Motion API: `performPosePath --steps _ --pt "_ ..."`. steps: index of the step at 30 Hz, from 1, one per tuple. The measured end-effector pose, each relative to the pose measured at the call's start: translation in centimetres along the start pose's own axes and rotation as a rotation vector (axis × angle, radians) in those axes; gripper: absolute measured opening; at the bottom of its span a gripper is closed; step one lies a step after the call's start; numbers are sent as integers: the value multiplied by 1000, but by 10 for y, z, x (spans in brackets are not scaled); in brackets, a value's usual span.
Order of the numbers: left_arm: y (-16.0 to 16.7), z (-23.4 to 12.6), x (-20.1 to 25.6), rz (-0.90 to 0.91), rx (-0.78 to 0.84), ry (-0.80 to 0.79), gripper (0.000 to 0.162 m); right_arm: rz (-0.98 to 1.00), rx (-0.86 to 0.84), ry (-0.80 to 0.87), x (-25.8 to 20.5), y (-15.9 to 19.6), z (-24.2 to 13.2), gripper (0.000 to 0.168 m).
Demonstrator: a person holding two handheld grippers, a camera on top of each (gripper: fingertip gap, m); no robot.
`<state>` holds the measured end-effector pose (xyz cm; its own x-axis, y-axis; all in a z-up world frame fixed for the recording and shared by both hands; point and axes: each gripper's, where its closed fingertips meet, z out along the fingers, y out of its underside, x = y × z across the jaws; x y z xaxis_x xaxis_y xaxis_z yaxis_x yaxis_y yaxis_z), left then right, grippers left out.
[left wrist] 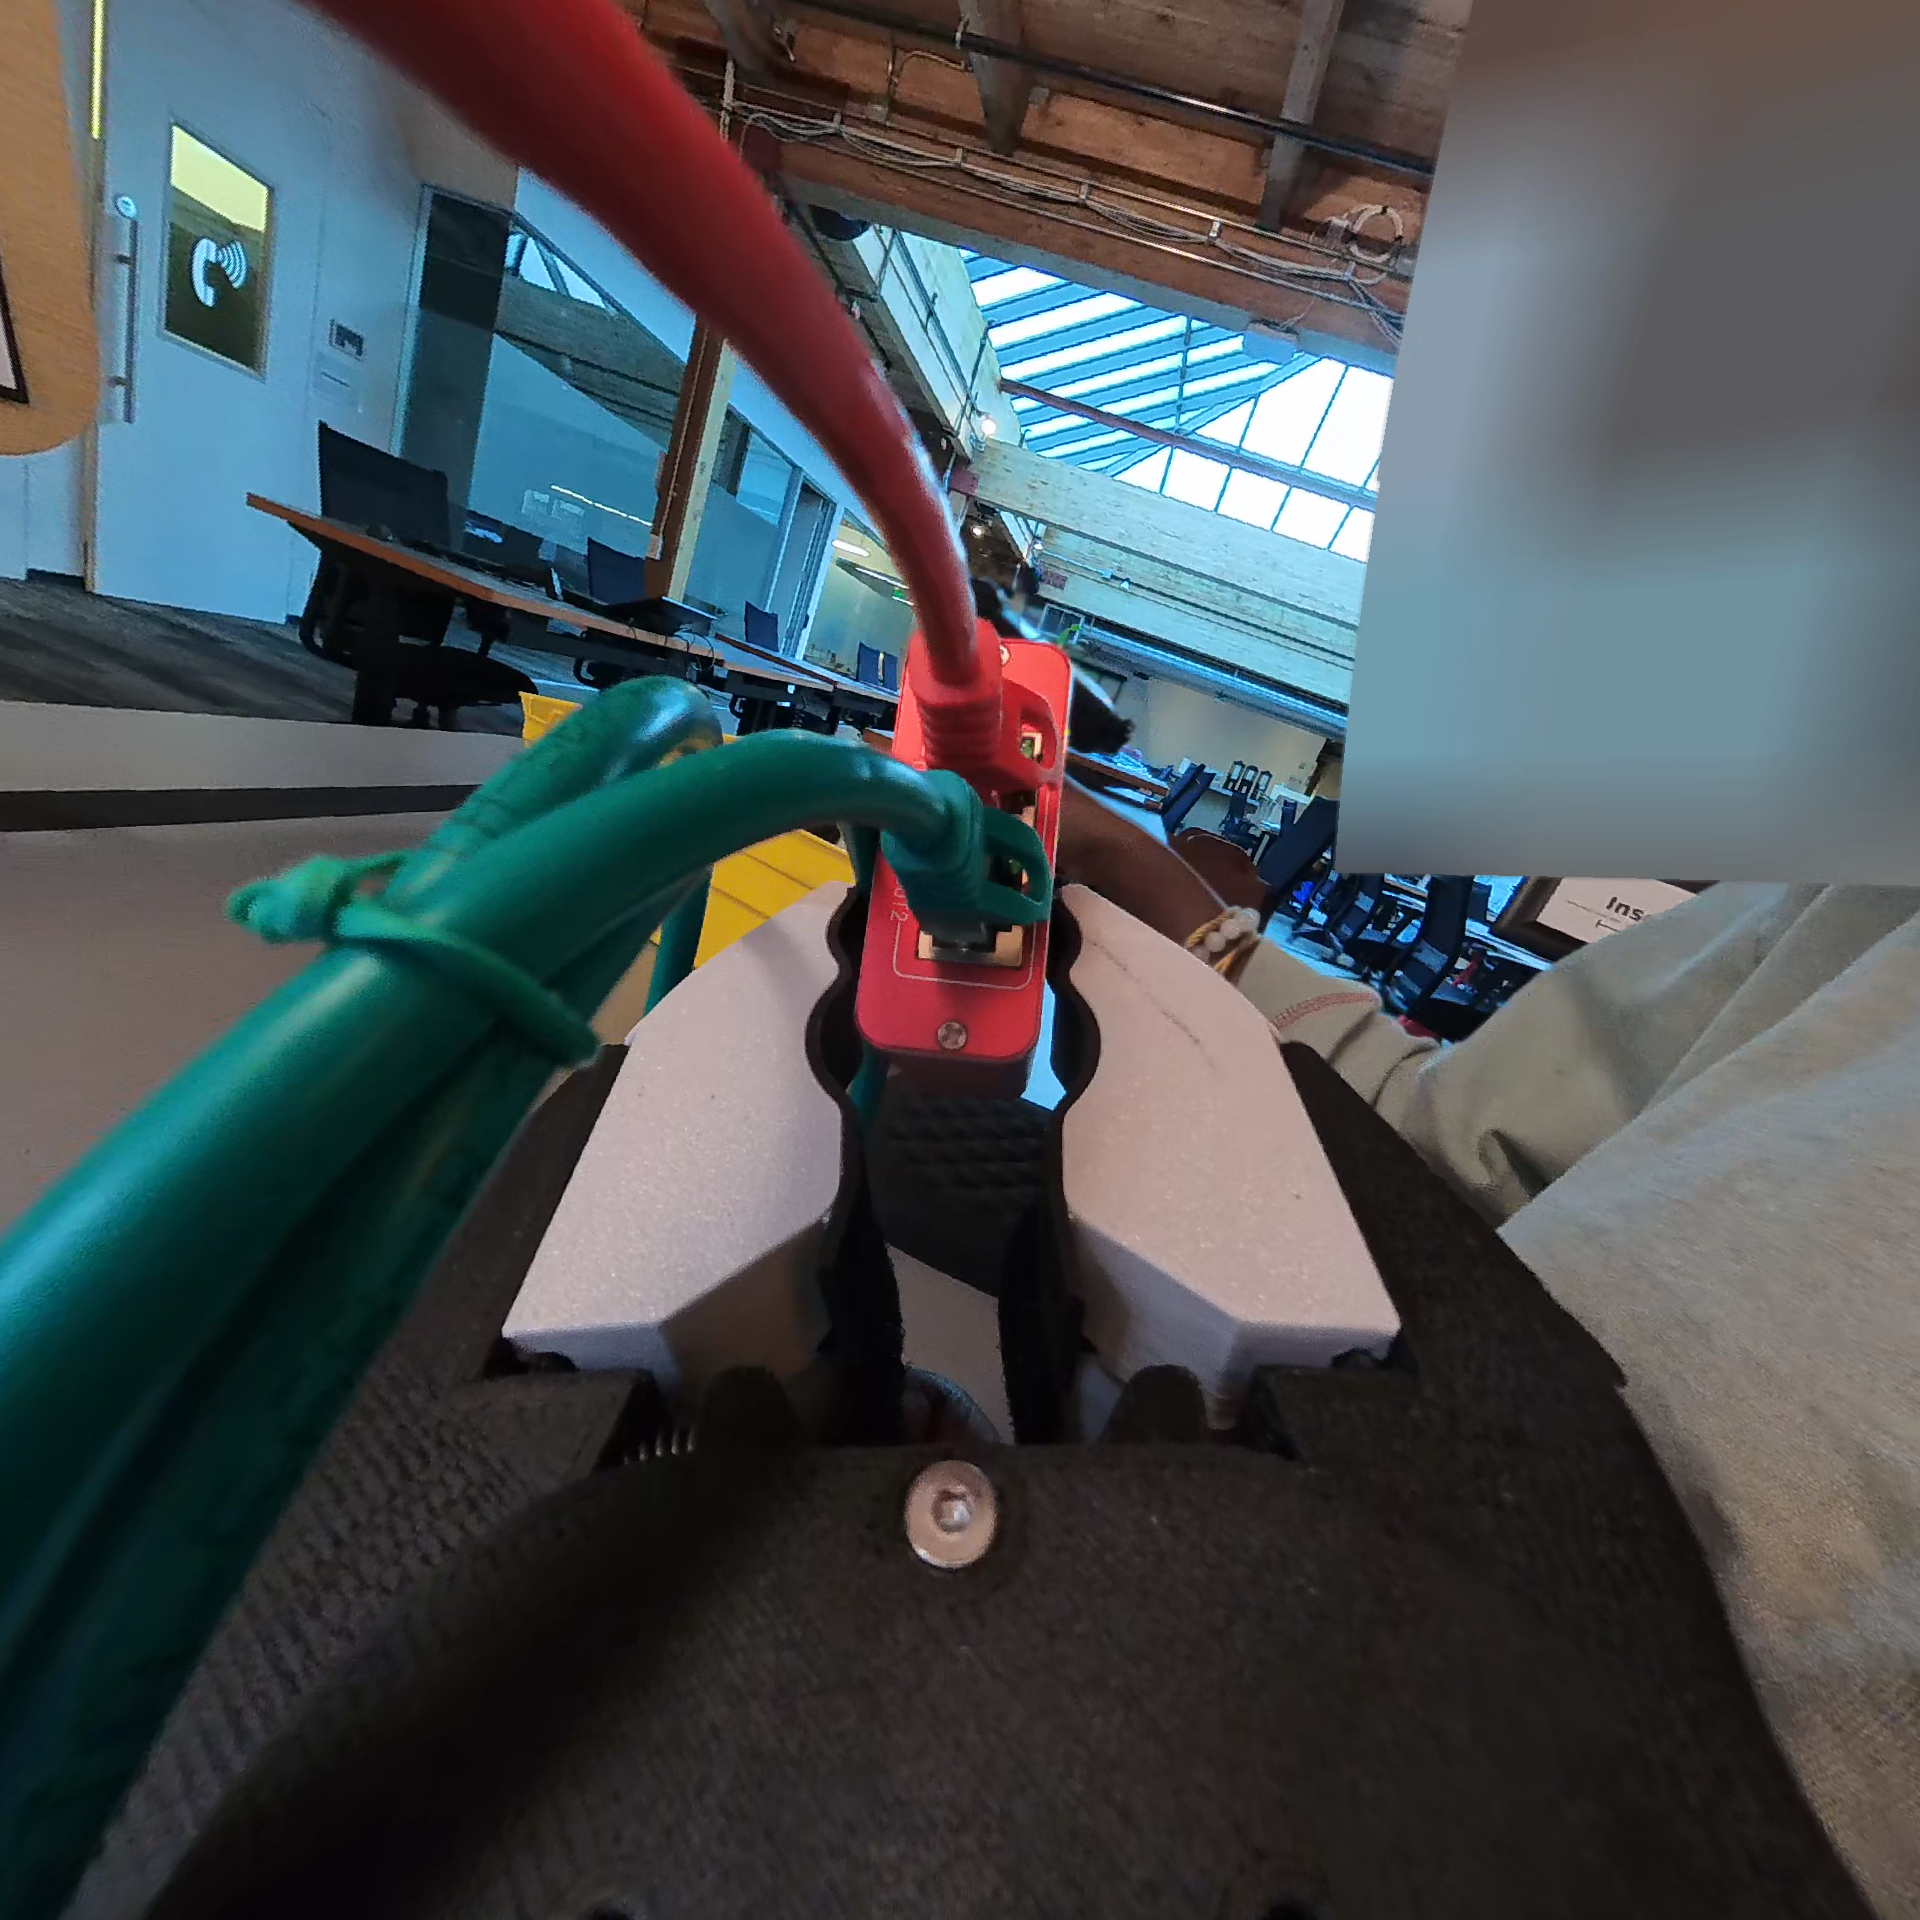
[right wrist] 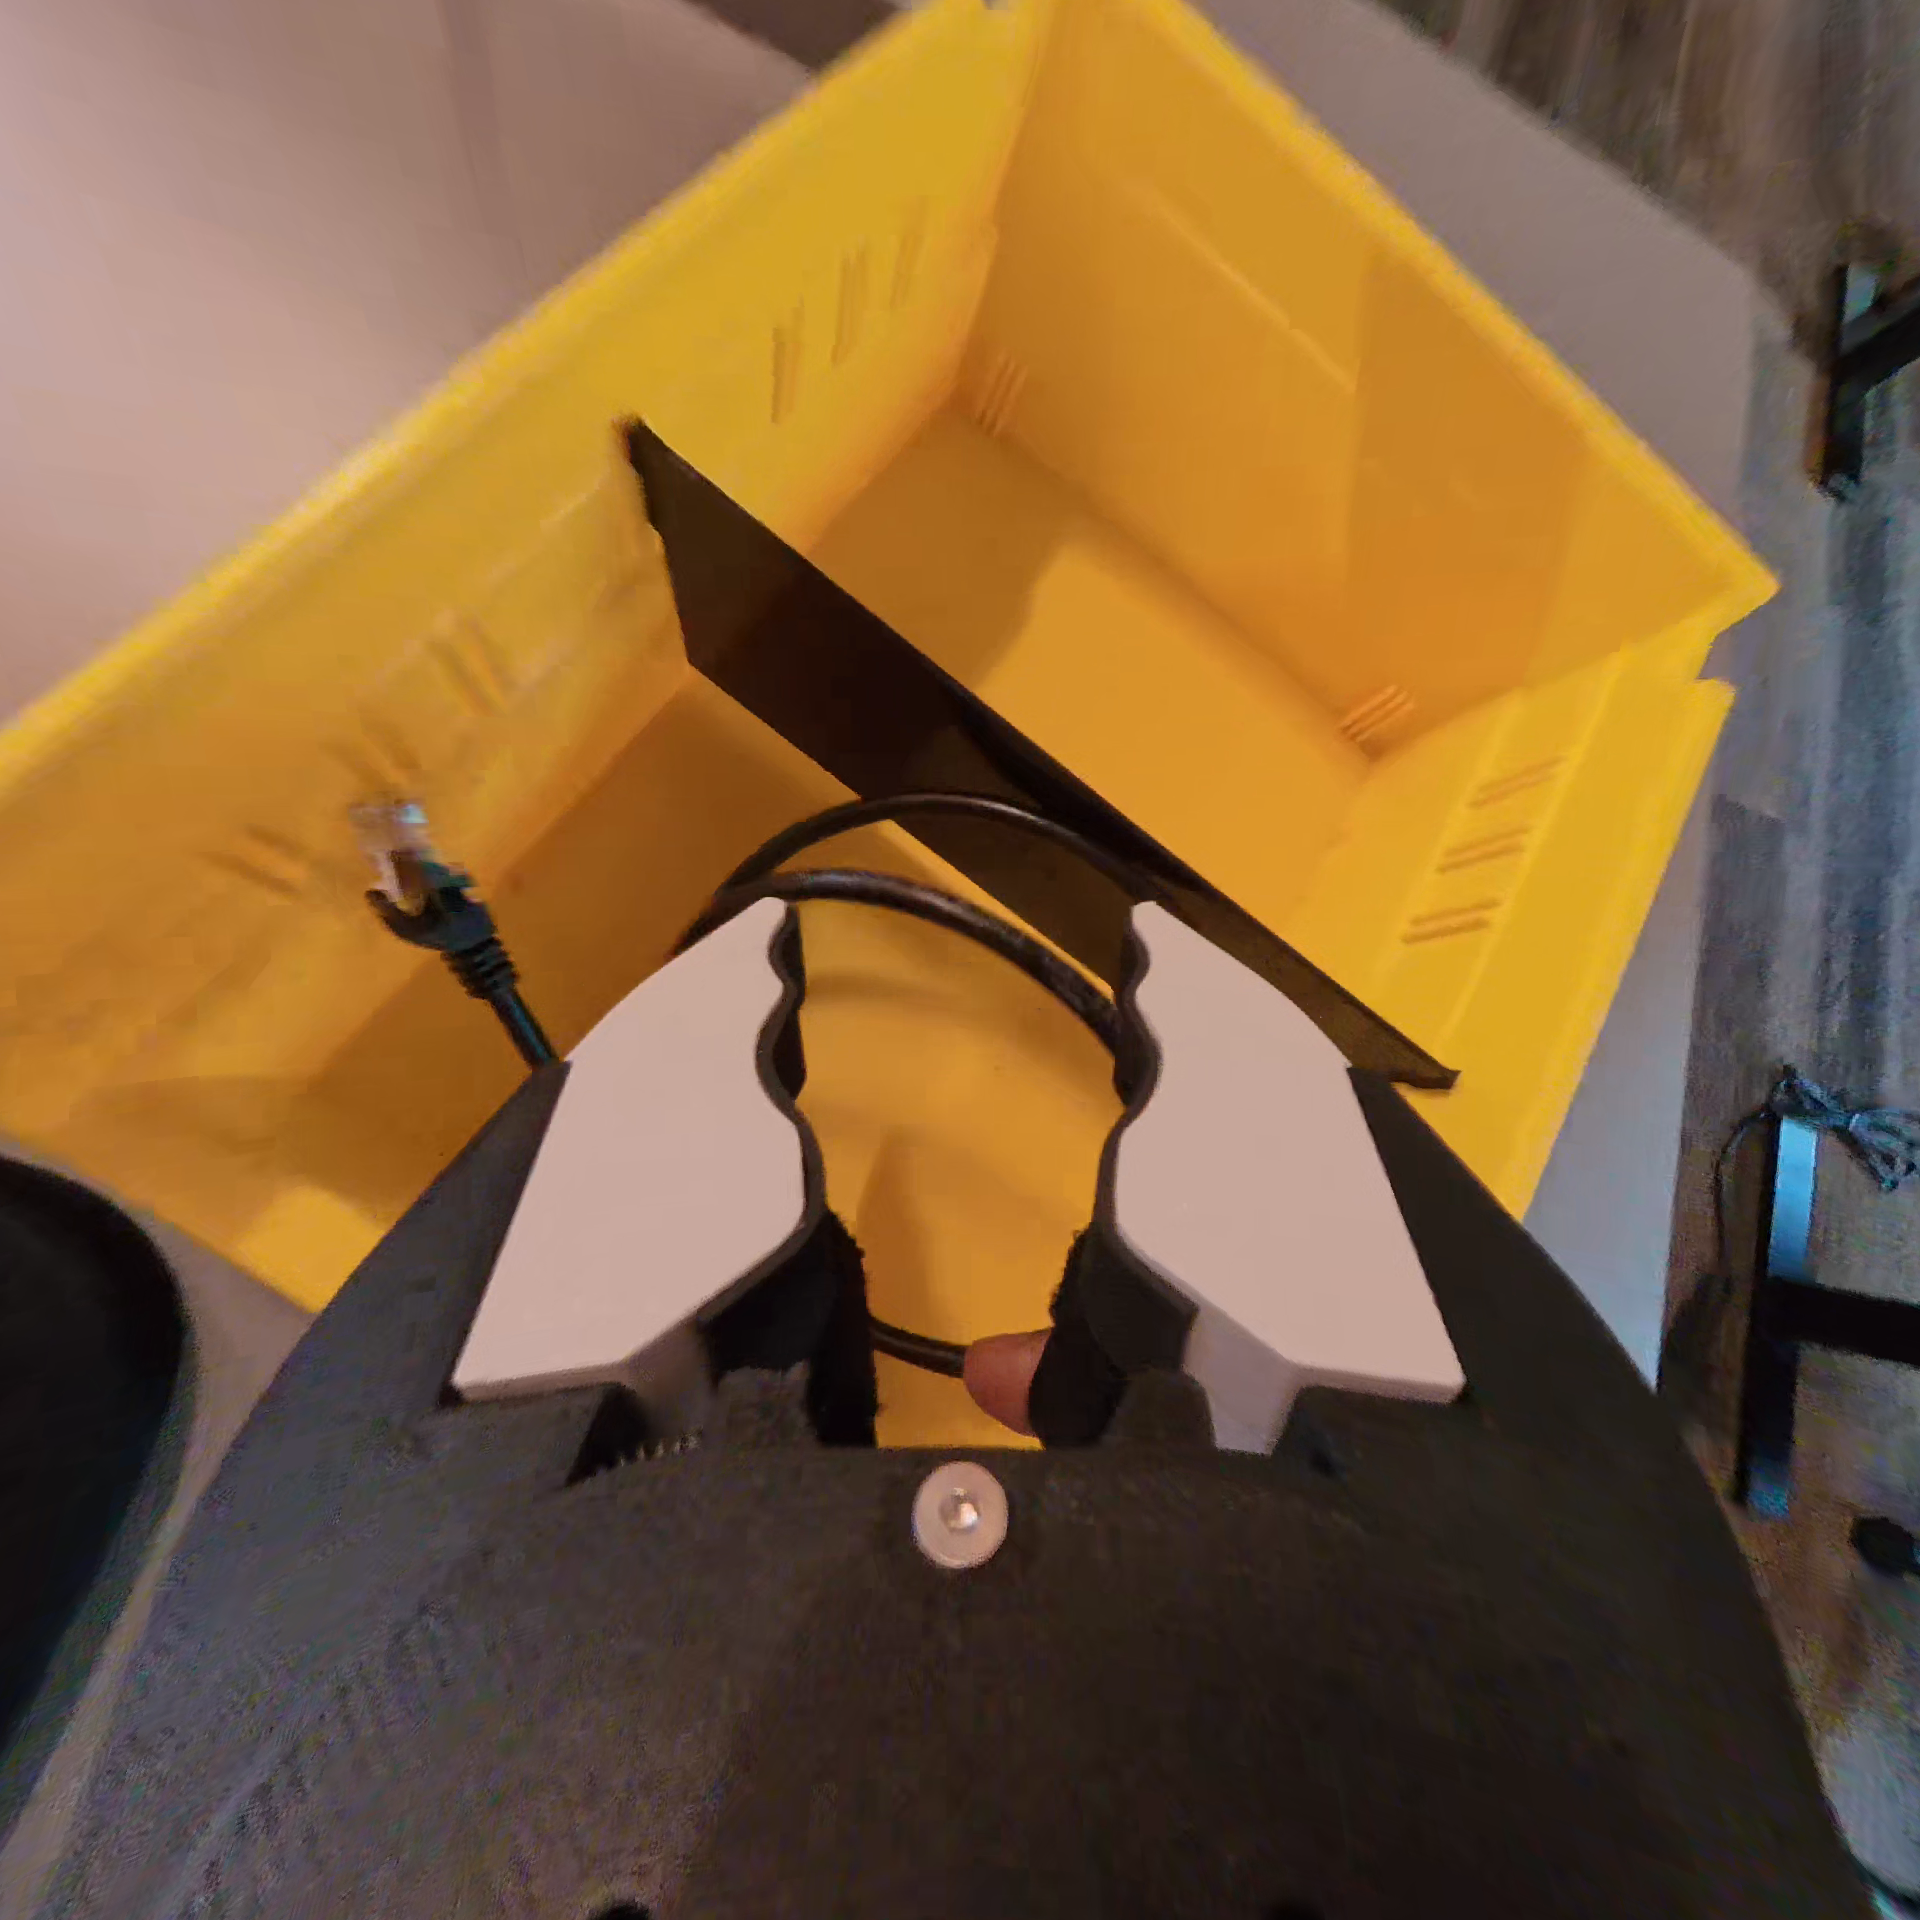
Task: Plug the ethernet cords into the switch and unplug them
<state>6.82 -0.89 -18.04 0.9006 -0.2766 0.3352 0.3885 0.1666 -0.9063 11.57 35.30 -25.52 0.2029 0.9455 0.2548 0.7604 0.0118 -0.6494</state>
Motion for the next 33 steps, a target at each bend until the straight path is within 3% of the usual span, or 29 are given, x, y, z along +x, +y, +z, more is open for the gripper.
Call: performPosePath --steps 5,16,20,24,26,29,33 --pt "2 0 0 1 -10 -1 33 38 -118 0 7 21 30 59" --pt "5 1 -3 -18 -30 -9 33 28 -230 -4 4 26 37 61" --pt "7 1 -8 -63 -37 -25 33 40 -134 43 5 7 11 72" --pt "5 -1 -10 -113 -19 -17 33 50 125 84 -3 -35 -40 74" --pt "8 -1 -11 -118 -40 -25 33 63 320 -53 -35 -65 -70 69" --pt "23 2 -13 -79 -157 -49 33 -19 584 -560 -138 -101 -125 61" --pt "48 8 -6 -19 -364 -27 33 -194 556 -1033 -253 -89 -159 56"
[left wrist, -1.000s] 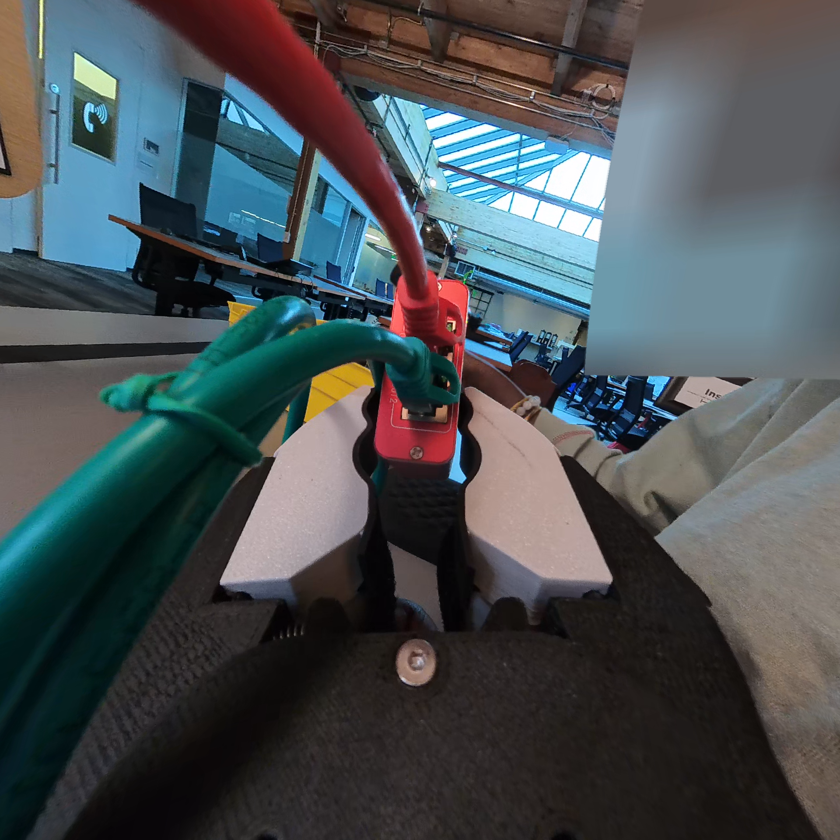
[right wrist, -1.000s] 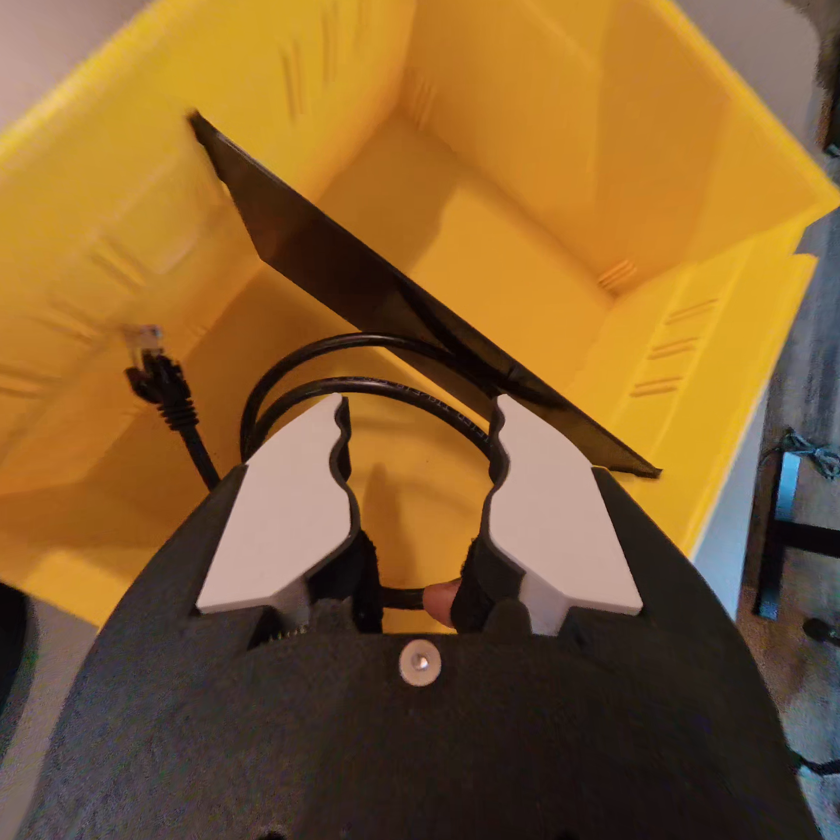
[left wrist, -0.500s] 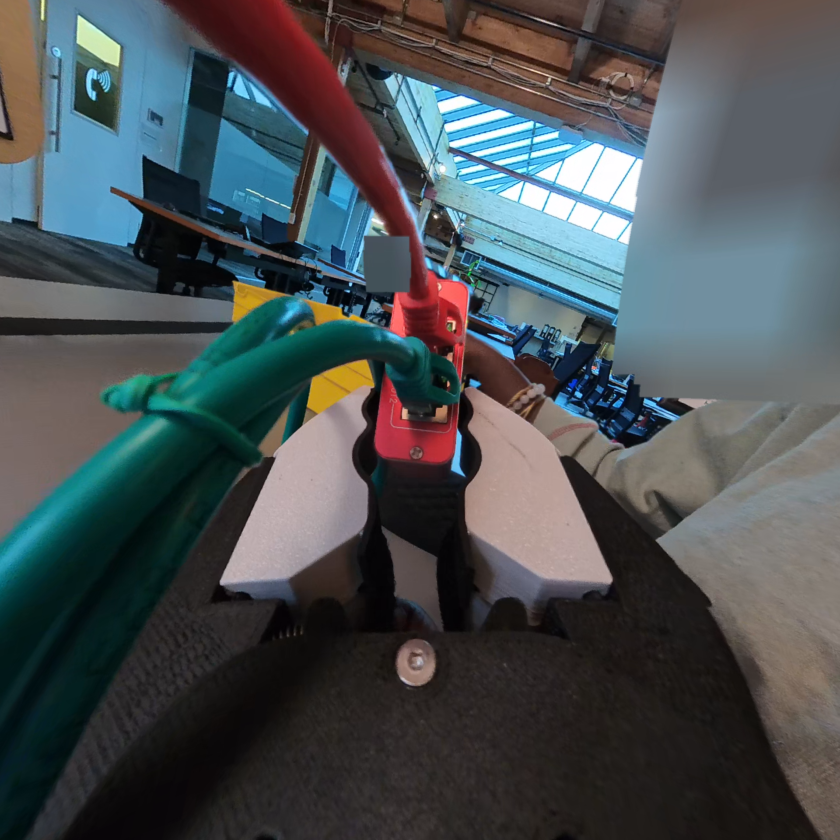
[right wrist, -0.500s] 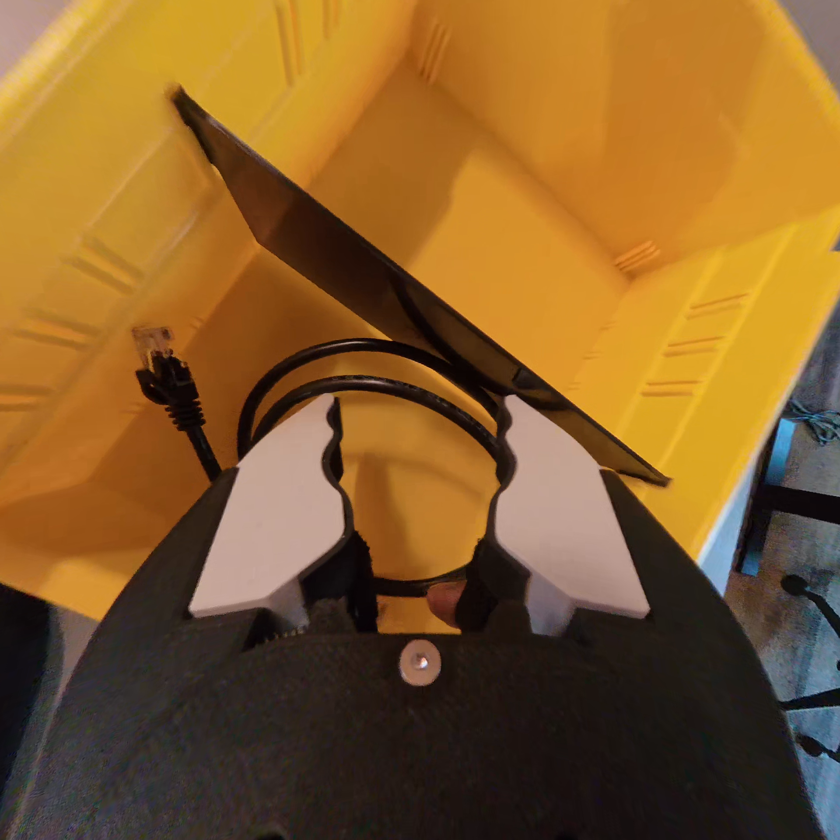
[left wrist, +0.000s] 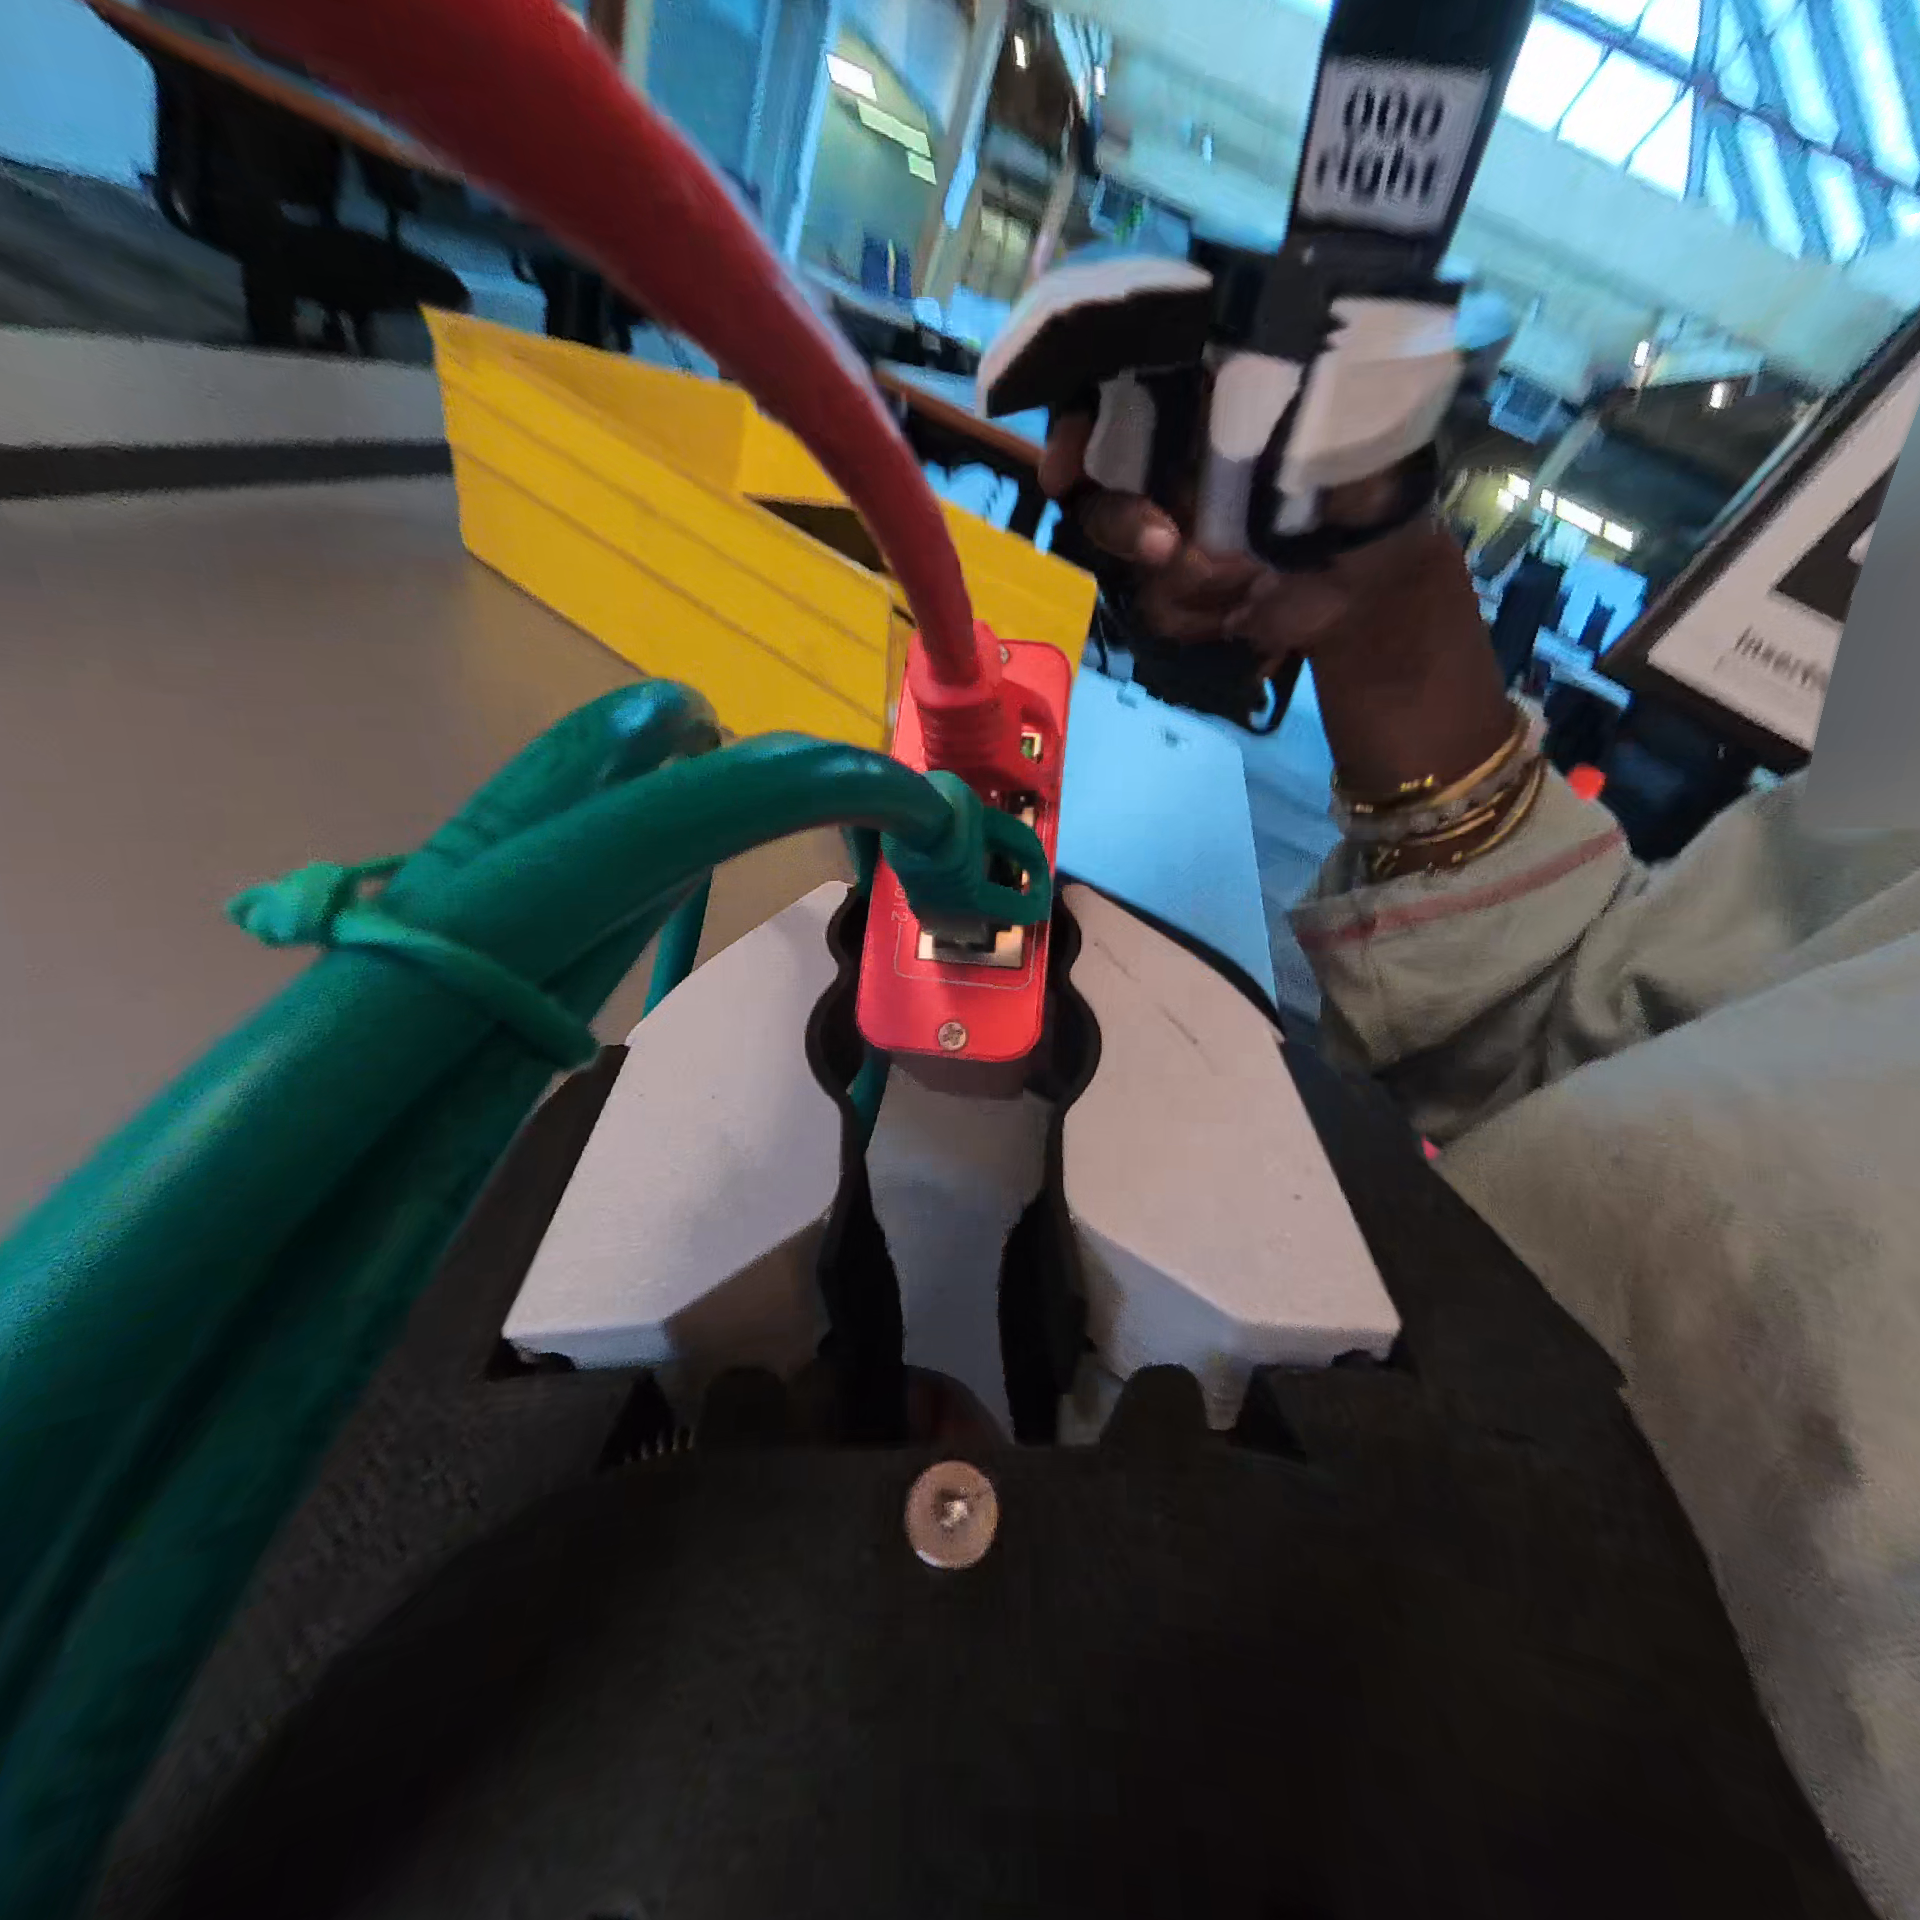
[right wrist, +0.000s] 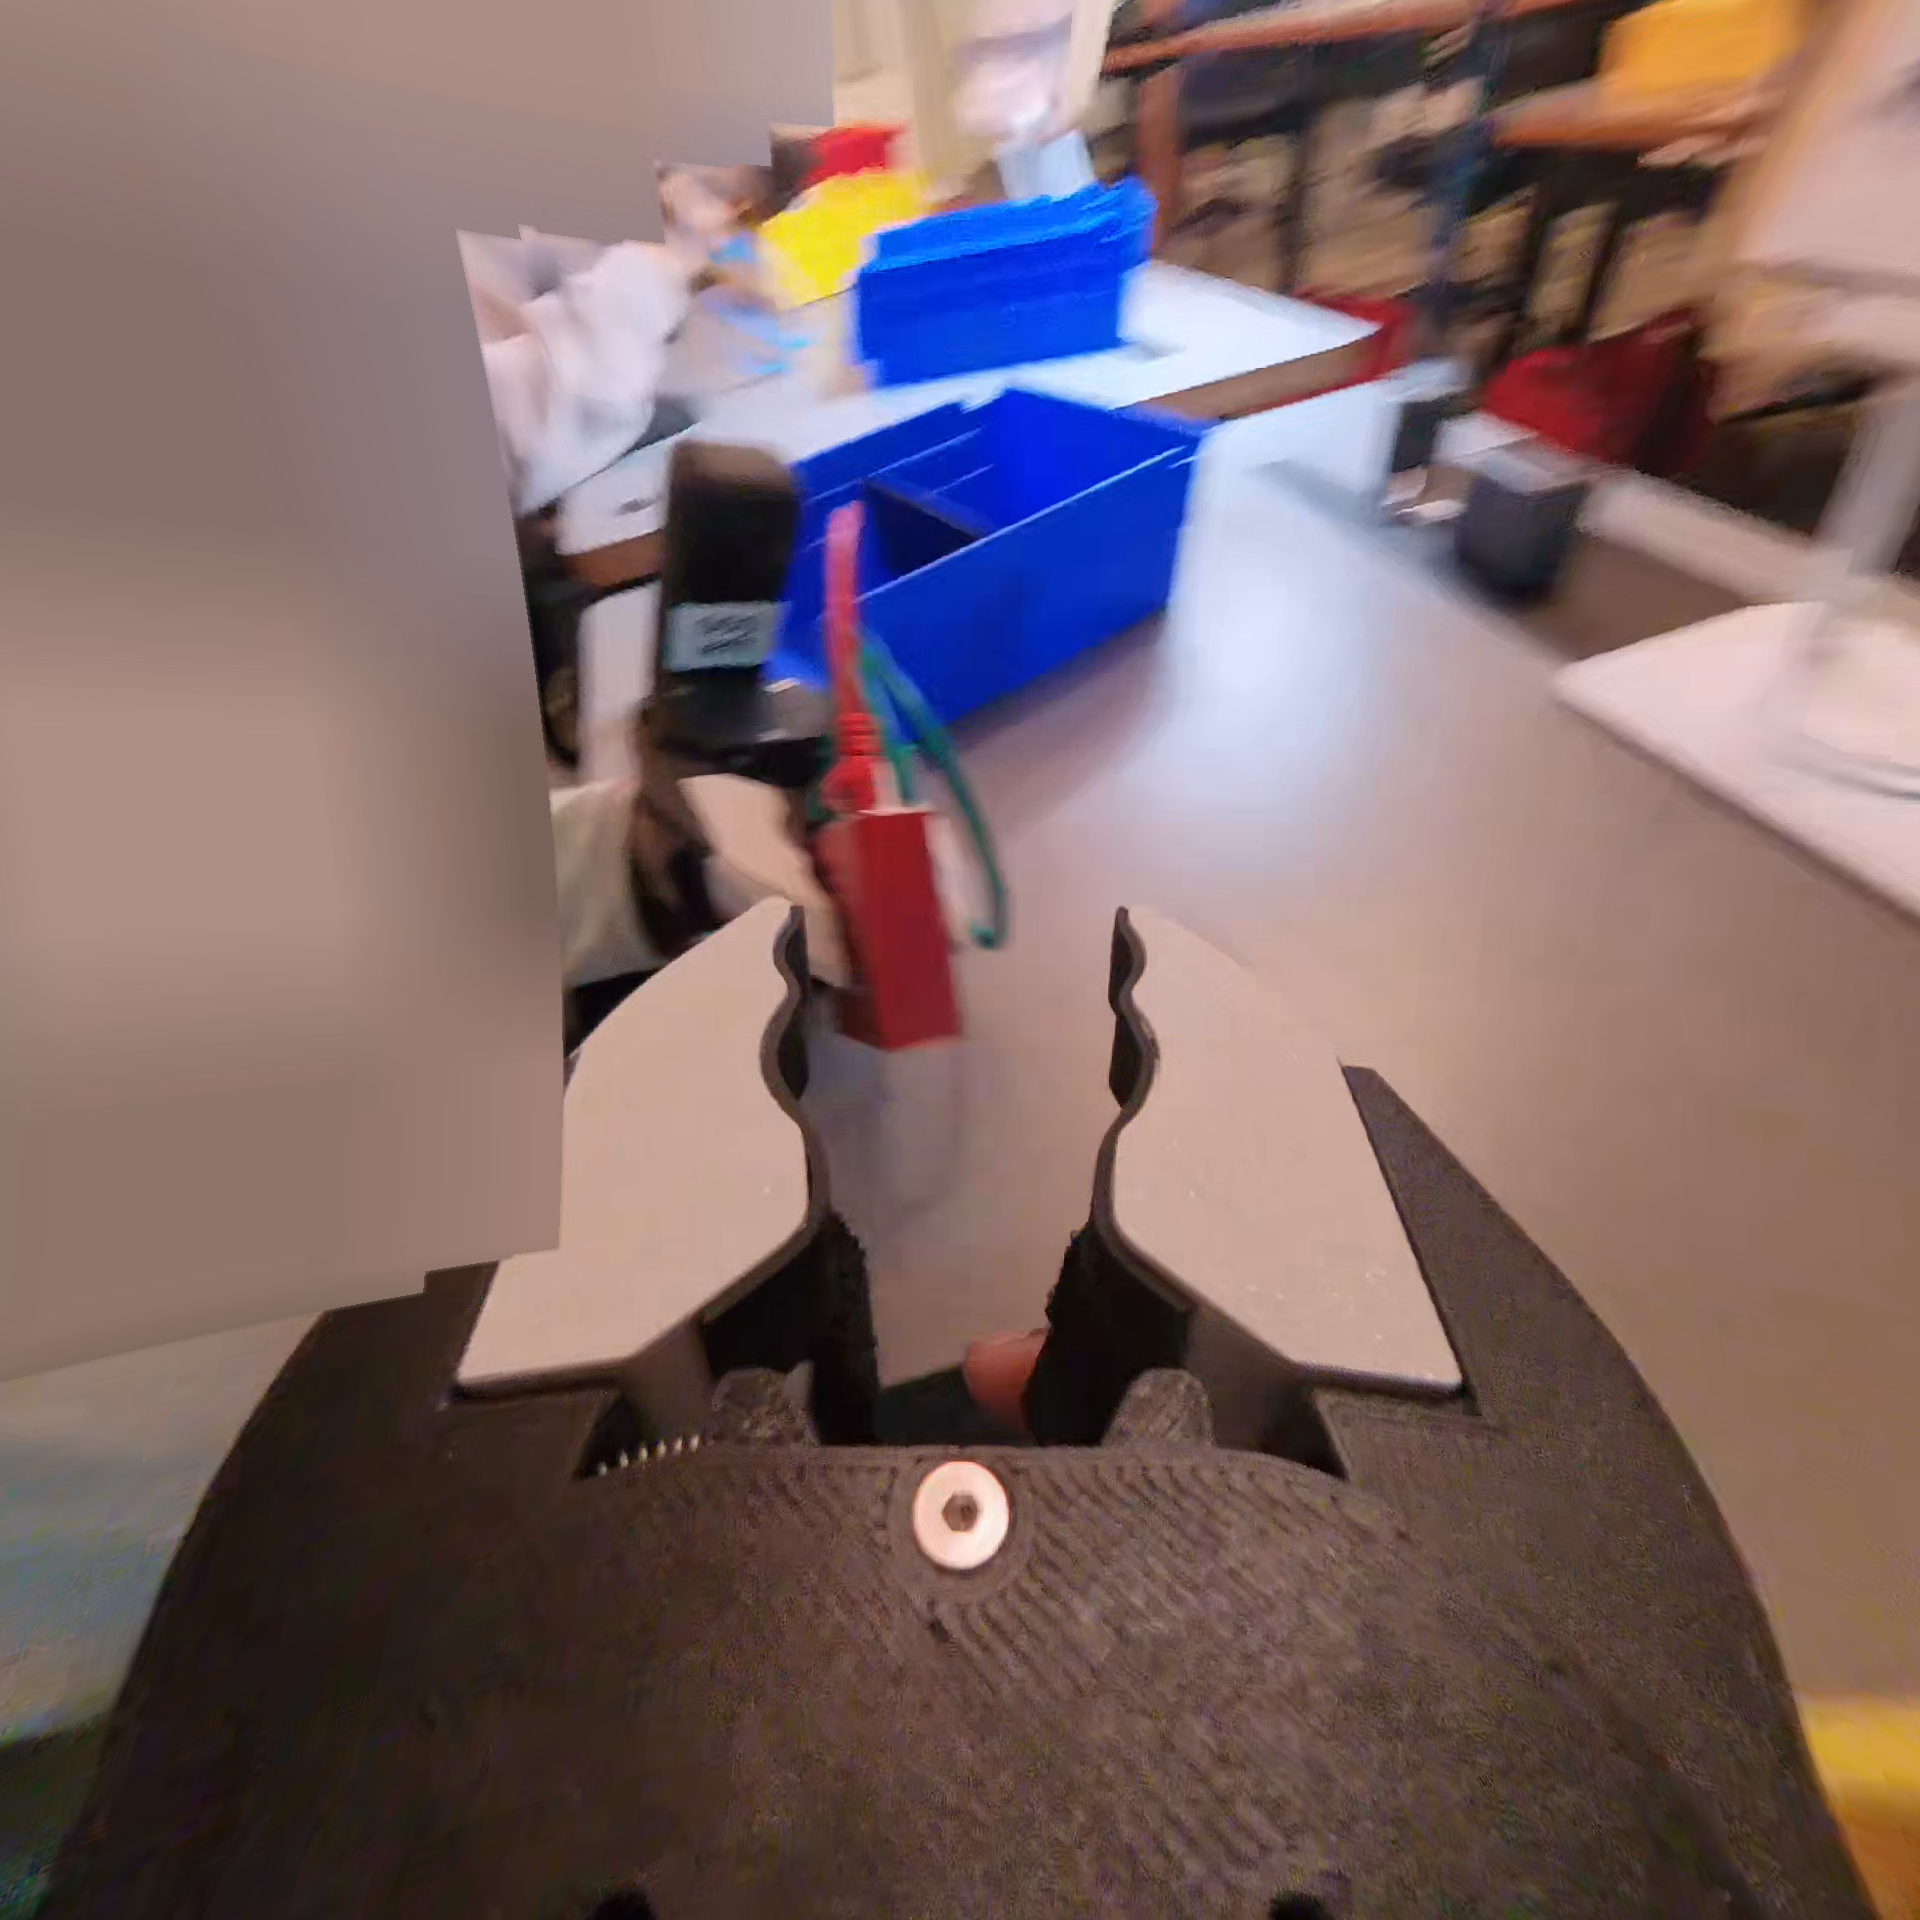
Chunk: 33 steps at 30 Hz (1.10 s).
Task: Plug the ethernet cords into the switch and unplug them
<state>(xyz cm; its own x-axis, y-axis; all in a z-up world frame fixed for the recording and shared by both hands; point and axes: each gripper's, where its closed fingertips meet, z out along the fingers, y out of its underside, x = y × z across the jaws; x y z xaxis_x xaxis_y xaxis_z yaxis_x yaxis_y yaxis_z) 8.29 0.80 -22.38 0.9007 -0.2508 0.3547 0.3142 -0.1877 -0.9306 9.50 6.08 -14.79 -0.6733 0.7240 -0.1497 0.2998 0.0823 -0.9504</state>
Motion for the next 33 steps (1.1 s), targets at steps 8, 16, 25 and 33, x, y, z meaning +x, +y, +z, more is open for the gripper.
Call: performPosePath --steps 8,16,25,33 --pt "22 6 22 140 -242 70 33 -101 -223 -220 -46 24 77 46" --pt "28 -1 27 195 -329 103 30 -236 -258 -237 -55 27 89 19" --pt "-49 -13 33 85 227 103 52 -35 469 -253 -48 -41 53 13" --pt "-73 -16 33 -4 552 30 69 310 1030 -110 -16 -61 29 12"
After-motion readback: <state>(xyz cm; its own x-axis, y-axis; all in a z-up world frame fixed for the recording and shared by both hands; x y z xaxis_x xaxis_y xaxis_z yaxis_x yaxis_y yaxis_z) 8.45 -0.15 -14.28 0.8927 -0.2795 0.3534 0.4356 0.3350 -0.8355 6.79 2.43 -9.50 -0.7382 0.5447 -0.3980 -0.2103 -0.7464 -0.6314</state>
